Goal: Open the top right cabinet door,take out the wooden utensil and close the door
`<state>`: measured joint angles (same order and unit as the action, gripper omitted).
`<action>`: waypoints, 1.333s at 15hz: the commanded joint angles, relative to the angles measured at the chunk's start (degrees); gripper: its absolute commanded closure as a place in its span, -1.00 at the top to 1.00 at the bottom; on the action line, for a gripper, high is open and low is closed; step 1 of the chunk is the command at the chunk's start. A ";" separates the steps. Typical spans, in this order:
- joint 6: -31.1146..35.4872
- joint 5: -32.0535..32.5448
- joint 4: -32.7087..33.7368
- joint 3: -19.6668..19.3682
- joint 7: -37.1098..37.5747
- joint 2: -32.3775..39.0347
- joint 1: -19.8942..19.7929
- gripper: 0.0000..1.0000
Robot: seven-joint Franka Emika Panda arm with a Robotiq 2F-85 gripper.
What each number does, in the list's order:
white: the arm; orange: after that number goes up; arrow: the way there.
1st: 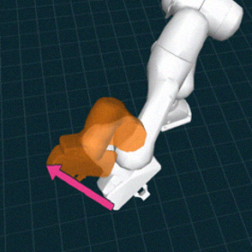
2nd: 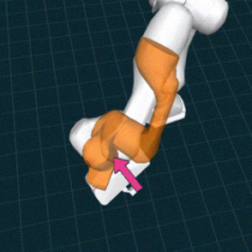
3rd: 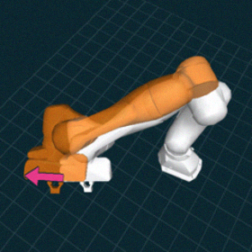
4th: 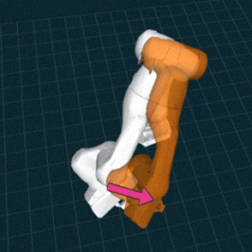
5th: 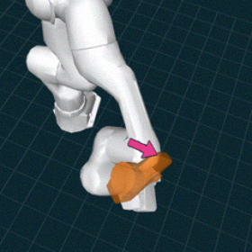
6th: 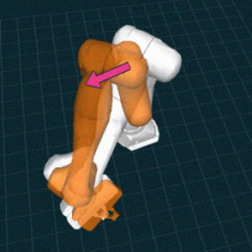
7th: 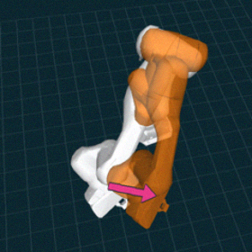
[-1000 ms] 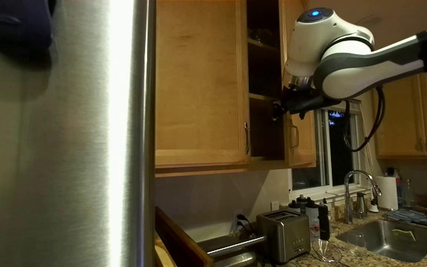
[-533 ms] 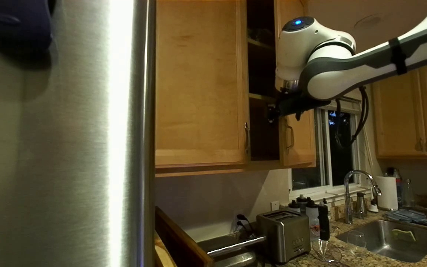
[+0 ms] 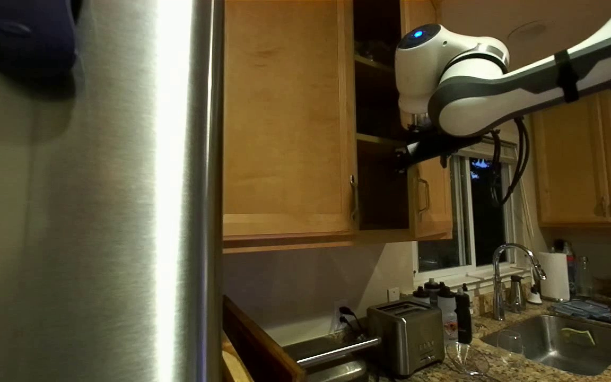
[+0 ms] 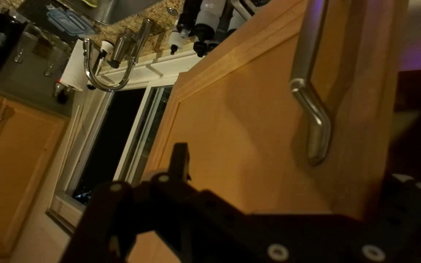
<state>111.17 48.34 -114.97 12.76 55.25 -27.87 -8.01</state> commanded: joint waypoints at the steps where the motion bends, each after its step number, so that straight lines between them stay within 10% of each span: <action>1: -4.13 2.17 -2.48 -1.69 2.29 -3.85 0.80 1.00; 20: -14.79 3.01 -18.94 -6.29 10.87 -24.52 -1.11 1.00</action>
<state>98.72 49.28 -129.57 7.77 63.29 -47.79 -8.56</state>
